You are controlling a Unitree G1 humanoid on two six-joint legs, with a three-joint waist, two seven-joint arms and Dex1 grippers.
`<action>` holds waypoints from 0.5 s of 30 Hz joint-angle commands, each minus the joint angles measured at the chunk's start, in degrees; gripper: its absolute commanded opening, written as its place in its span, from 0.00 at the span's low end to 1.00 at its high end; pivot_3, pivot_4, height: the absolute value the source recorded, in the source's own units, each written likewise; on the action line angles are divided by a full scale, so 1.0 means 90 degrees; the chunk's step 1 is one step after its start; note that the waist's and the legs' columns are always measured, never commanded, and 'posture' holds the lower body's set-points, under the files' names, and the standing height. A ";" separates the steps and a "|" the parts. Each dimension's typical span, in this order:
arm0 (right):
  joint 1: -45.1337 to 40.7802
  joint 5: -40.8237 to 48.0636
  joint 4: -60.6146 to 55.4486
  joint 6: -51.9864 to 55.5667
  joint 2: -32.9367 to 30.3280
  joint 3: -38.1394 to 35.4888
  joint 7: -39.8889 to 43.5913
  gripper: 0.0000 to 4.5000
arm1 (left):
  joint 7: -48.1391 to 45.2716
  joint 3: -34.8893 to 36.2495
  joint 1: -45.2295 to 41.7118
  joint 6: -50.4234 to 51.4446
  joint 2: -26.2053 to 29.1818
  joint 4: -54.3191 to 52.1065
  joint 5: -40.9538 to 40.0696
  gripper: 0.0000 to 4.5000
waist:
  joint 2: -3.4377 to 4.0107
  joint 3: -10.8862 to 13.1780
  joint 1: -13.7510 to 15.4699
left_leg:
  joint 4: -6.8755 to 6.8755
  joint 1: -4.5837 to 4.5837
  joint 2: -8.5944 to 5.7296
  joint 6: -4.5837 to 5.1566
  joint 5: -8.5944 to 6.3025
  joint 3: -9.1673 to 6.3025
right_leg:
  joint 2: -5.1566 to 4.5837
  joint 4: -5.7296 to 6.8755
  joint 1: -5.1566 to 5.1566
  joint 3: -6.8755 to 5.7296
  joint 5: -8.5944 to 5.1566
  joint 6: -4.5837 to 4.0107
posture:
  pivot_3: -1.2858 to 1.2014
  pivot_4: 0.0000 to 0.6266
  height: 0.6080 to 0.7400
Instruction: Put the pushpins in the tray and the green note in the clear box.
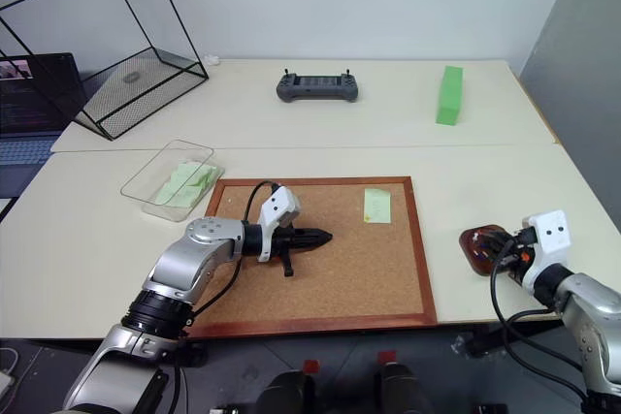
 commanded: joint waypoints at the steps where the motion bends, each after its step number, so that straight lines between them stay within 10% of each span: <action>1: -0.0293 -0.0238 -0.0590 -0.0418 -0.0082 0.0739 0.0267 0.19 | -0.0036 -0.0150 -0.0022 -0.0025 0.0000 0.0085 0.0109 0.00 | 0.0000 0.0000 0.0000 | 0.0000 0.0000 0.0000 0.0000 0.0000 0.0000 | 0.0000 0.0000 0.0000 0.0000 0.0000 0.0000 | 0.52 0.24 1.00; 8: -0.1438 -0.0646 -0.0060 -0.0729 0.0674 0.2127 0.0218 0.19 | -0.0081 -0.0208 -0.0146 -0.0056 -0.0010 0.0171 0.0136 0.00 | -0.0003 0.0002 -0.0001 | 0.0001 -0.0002 0.0000 -0.0001 0.0000 -0.0004 | 0.0001 -0.0001 -0.0001 -0.0004 0.0000 0.0000 | 0.52 0.24 1.00; 15: -0.2330 -0.0967 0.0868 -0.0987 0.1371 0.2721 0.0175 0.44 | -0.0123 -0.0157 -0.0177 -0.0013 0.0047 0.0133 0.0131 0.00 | -0.0003 0.0002 0.0014 | 0.0002 -0.0009 0.0001 -0.0001 0.0001 -0.0012 | -0.0006 -0.0003 -0.0004 -0.0011 0.0008 -0.0014 | 0.52 0.24 1.00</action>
